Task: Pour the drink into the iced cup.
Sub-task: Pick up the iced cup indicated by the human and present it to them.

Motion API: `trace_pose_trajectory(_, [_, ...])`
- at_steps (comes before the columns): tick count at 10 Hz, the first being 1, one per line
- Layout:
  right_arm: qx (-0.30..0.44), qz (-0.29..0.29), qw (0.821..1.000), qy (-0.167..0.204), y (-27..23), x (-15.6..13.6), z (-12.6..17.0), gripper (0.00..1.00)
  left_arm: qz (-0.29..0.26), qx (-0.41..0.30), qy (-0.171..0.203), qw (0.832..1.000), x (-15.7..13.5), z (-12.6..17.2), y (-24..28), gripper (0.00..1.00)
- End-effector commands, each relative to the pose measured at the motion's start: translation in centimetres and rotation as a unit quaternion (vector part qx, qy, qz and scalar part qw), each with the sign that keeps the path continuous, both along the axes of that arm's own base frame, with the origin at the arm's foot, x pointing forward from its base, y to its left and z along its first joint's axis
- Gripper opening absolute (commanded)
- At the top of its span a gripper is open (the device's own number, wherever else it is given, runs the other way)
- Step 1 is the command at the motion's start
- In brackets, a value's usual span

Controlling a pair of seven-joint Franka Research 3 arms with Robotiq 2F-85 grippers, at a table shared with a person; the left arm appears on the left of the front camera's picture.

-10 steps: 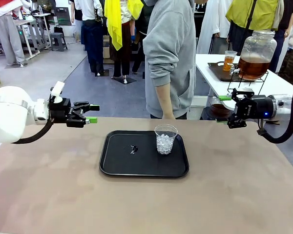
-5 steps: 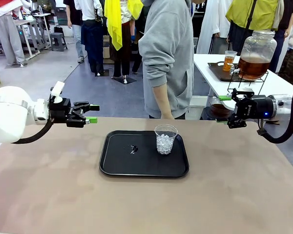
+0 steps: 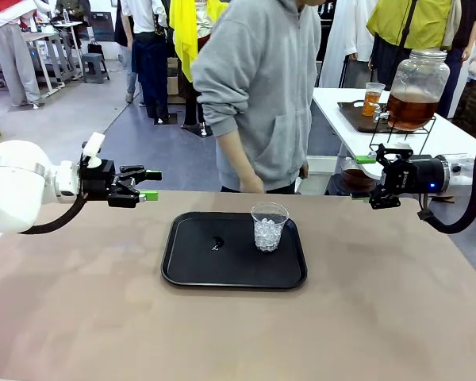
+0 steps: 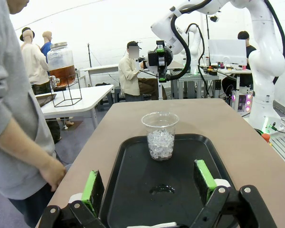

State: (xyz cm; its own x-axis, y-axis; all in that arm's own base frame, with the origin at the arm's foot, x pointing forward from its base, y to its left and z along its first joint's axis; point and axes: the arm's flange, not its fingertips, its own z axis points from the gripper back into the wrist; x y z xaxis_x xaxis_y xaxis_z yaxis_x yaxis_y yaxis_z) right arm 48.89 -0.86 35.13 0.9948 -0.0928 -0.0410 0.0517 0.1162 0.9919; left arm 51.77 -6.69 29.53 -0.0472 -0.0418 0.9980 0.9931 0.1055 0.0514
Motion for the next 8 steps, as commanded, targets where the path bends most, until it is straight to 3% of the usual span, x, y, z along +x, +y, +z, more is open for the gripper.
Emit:
trace_pose_trajectory(1, [-0.003,-0.002,1.0,-0.002,0.02,0.12,0.11,1.0,-0.002,-0.003,0.0,1.0,0.01,0.12,-0.06,1.0])
trace_pose_trajectory(8, [-0.003,-0.002,1.0,-0.002,0.02,0.12,0.11,1.0,-0.002,-0.003,0.0,1.0,0.01,0.12,-0.06,1.0])
